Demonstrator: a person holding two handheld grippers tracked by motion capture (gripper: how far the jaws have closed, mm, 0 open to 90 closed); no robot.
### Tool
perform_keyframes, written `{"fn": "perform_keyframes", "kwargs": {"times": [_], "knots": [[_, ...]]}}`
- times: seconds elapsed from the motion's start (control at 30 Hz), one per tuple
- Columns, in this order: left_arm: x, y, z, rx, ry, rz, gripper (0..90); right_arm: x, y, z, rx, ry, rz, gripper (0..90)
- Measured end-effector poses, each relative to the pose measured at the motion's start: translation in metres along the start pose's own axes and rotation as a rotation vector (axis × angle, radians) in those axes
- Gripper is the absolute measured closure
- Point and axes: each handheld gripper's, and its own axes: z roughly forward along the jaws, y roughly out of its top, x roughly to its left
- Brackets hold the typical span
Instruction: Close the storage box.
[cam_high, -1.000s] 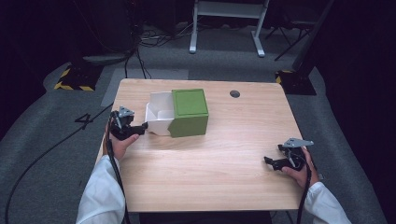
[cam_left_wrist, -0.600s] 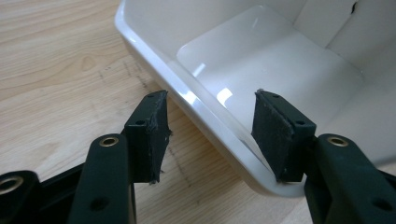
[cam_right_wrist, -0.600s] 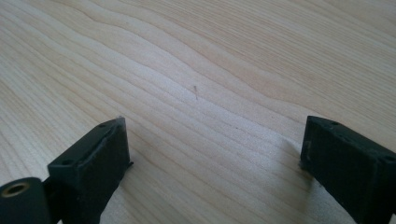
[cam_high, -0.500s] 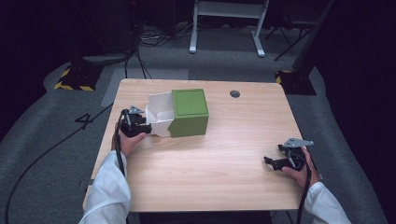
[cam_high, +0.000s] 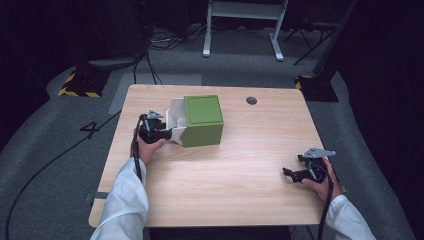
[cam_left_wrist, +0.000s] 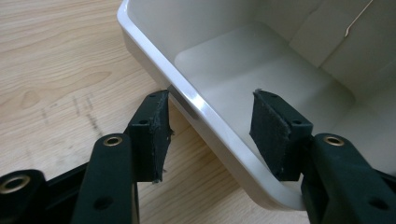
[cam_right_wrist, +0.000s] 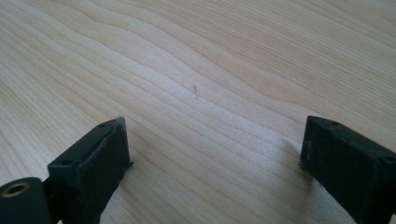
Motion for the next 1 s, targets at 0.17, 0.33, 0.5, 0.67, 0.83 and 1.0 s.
{"fn": "perform_keyframes", "kwargs": {"times": [0.17,0.33,0.5,0.67,0.83,1.0], "knots": [[-0.007,0.005,0.008,0.001,-0.012,0.000,45.6,0.000,0.000,0.000,0.000,0.000,0.000,7.8],[-0.014,0.008,0.014,0.001,-0.021,0.013,43.4,0.000,0.000,0.000,0.000,0.000,0.000,7.8],[-0.020,0.011,0.020,0.005,-0.028,0.008,42.4,0.000,0.000,0.000,0.000,0.000,0.000,7.8],[-0.021,0.011,0.022,0.001,-0.033,0.009,41.5,0.000,0.000,0.000,0.000,0.000,0.000,7.8],[-0.021,0.012,0.021,0.001,-0.011,0.024,37.3,0.000,0.000,0.000,0.000,0.000,0.000,7.8],[-0.022,0.013,0.020,0.004,0.004,0.039,36.2,0.000,0.000,0.000,0.000,0.000,0.000,7.8]]}}
